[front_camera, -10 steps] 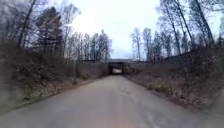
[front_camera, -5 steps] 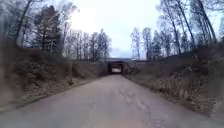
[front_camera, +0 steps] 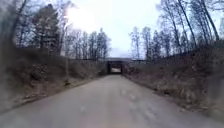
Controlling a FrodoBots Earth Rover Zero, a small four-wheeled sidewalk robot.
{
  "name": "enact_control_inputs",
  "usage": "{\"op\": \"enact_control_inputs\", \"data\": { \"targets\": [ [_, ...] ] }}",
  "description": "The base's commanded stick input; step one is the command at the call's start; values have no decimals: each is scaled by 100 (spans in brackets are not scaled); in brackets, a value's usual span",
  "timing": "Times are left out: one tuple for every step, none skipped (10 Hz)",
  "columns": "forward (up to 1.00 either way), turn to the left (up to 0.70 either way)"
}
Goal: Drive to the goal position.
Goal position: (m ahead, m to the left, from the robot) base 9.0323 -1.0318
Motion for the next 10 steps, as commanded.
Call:
{"op": "enact_control_inputs", "data": {
  "targets": [
    [100, 0],
    [100, 0],
    [100, 0],
    [100, 0],
    [100, 0],
    [100, 0],
    [100, 0],
    [100, 0],
    [100, 0],
    [100, 0]
  ]
}}
